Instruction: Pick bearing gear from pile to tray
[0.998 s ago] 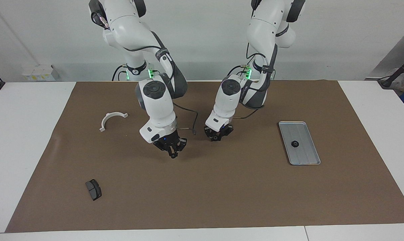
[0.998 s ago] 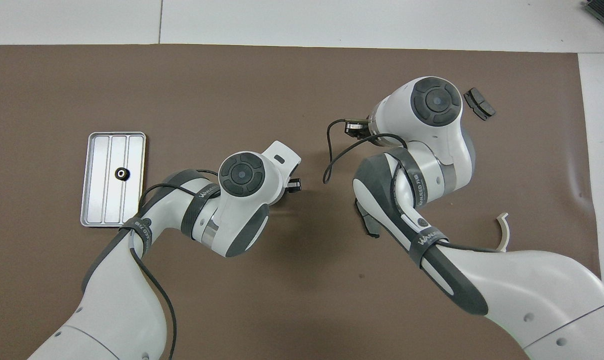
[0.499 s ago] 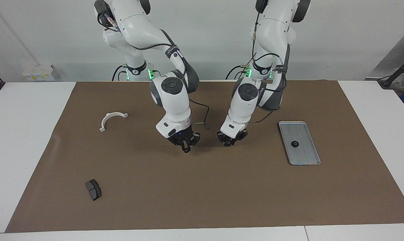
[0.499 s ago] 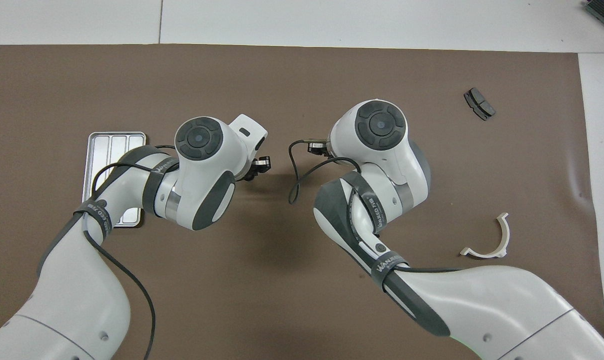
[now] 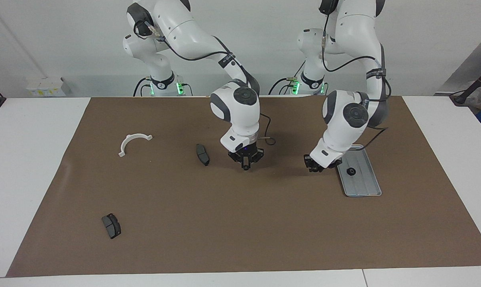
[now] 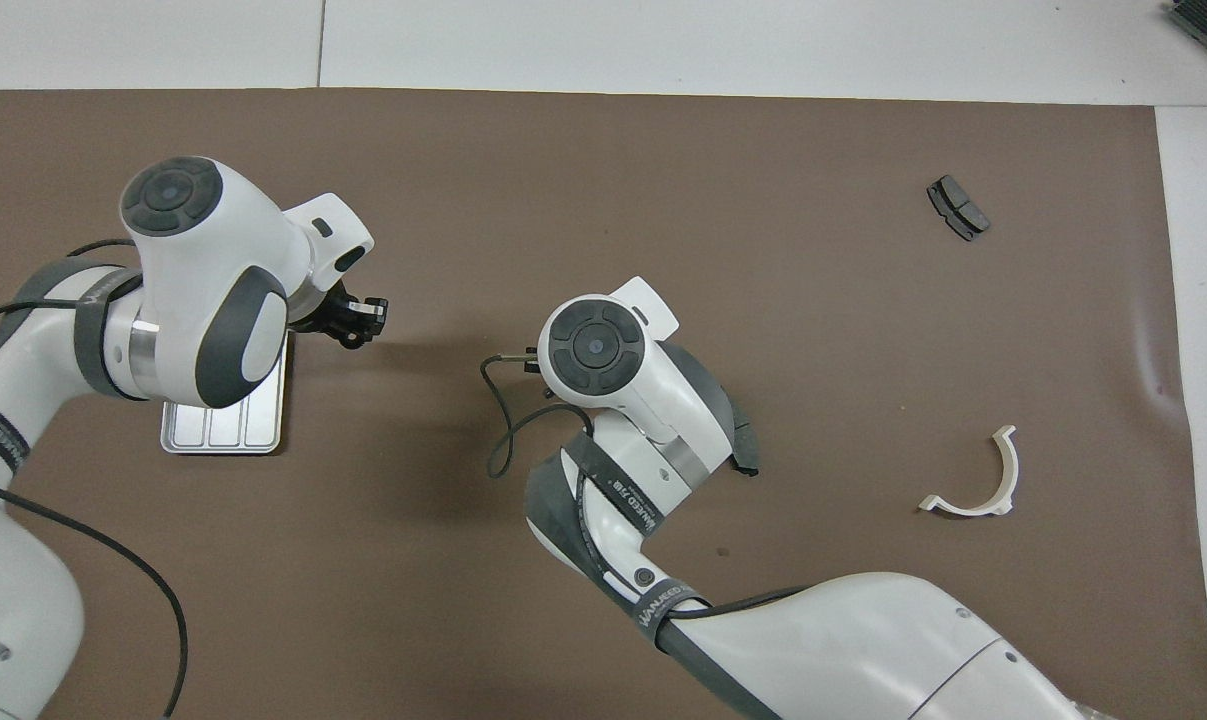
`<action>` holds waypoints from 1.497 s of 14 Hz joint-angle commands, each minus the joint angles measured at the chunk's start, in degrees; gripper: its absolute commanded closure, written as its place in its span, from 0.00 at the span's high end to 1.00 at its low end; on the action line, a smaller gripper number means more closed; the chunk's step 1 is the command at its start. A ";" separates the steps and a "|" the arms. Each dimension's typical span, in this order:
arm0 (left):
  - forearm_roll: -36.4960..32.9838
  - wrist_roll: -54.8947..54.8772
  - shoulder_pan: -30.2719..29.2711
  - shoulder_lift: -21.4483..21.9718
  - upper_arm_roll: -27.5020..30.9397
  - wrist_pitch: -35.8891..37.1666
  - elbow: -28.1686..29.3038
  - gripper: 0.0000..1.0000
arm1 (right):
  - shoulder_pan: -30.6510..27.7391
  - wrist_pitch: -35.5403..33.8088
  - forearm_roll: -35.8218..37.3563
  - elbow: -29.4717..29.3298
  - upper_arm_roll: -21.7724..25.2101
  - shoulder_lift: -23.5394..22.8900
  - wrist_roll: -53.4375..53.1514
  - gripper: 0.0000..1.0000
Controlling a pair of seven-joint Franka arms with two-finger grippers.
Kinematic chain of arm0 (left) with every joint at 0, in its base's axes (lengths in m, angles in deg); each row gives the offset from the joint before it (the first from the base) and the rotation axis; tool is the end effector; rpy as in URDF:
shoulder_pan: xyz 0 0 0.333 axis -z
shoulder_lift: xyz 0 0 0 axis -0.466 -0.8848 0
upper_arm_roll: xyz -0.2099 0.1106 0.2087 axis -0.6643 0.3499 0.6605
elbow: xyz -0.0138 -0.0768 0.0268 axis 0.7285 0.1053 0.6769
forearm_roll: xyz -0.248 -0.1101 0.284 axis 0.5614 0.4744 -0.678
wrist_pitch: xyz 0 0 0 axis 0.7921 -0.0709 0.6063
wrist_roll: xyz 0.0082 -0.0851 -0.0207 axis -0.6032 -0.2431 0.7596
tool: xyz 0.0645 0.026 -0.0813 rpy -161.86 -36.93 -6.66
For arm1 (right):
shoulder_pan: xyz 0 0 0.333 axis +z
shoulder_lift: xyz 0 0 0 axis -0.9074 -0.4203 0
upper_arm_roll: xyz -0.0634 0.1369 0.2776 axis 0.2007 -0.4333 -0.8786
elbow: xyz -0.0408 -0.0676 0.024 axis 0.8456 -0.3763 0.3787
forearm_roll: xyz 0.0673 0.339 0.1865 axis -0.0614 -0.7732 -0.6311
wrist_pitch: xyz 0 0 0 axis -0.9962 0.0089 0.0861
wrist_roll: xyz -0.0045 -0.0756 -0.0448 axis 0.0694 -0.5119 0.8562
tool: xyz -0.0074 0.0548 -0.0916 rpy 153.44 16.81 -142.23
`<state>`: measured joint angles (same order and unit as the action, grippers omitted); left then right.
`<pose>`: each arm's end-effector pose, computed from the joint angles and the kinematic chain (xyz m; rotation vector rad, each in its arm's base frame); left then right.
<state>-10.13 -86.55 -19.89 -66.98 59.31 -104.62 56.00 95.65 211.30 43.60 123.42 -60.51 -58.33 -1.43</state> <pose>0.6075 -0.1375 0.3516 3.0897 -0.2672 -0.1290 0.5487 0.4174 0.3209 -3.0971 0.1534 -0.1581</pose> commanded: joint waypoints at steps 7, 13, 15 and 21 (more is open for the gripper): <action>-0.30 -29.91 -14.38 3.64 -0.39 1.49 6.26 0.17 | 0.87 0.92 1.14 2.13 -0.05 -0.33 -1.96 1.00; -0.39 -34.95 -17.38 3.82 -0.31 1.49 6.96 0.41 | -6.23 0.39 1.05 5.19 -0.05 7.38 1.89 1.00; -0.39 -34.86 -17.29 3.81 -0.31 1.49 6.96 0.53 | -10.62 0.13 0.53 9.40 -0.05 12.65 5.75 1.00; -0.39 -28.21 -13.26 3.81 -0.48 1.32 6.00 0.57 | -21.62 -5.22 -1.57 13.20 -0.14 22.06 18.40 1.00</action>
<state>-10.14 -119.00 -35.64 -64.95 58.59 -103.03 60.81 77.08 207.58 43.58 134.25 -59.79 -39.83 13.04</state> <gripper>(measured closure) 0.423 0.000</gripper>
